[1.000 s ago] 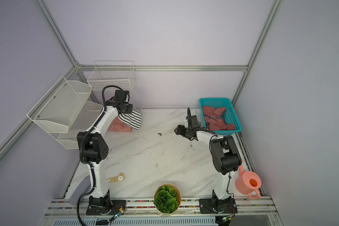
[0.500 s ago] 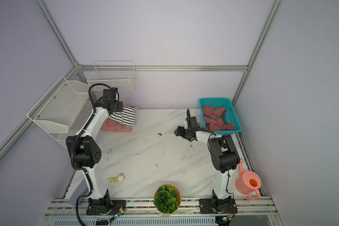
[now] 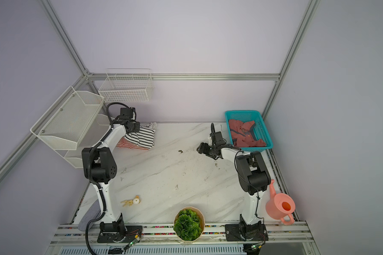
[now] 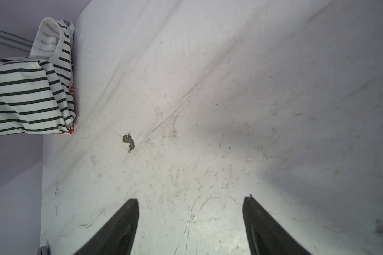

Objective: Fold and stack tank tops
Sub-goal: Place the tank top on the tank top.

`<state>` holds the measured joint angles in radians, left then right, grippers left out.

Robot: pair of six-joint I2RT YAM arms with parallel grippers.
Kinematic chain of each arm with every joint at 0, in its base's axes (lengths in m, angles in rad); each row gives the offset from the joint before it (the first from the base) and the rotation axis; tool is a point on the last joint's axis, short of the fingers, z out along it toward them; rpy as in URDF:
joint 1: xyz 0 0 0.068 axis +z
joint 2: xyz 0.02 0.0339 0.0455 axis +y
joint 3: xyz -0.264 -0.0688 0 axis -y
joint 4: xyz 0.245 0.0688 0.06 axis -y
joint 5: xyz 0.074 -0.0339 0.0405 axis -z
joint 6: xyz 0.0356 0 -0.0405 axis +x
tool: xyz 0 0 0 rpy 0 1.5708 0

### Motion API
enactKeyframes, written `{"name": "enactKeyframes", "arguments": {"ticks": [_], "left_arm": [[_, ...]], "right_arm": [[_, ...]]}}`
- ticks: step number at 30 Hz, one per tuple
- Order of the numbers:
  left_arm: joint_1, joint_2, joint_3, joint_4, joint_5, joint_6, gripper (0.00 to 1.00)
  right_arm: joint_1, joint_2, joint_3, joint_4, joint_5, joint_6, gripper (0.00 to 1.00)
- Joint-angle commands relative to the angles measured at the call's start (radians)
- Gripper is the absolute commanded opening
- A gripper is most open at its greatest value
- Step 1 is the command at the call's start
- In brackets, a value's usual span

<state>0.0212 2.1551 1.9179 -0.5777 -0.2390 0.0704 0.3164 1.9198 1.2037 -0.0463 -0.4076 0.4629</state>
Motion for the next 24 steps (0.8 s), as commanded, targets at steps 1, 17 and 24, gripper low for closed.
{"name": "enactKeyframes", "arguments": {"ticks": [1,17,24], "left_arm": [[0.016,0.004,-0.004,0.054,-0.018,0.037,0.0],[0.056,0.044,0.042,0.056,-0.133,-0.019,0.86],[0.053,-0.026,0.024,0.042,-0.143,-0.042,0.96]], "right_arm": [[0.0,-0.004,-0.013,-0.014,0.004,0.01,0.77],[0.006,-0.028,-0.014,-0.029,0.013,0.016,0.77],[0.009,-0.038,-0.017,-0.026,0.012,0.016,0.77]]}}
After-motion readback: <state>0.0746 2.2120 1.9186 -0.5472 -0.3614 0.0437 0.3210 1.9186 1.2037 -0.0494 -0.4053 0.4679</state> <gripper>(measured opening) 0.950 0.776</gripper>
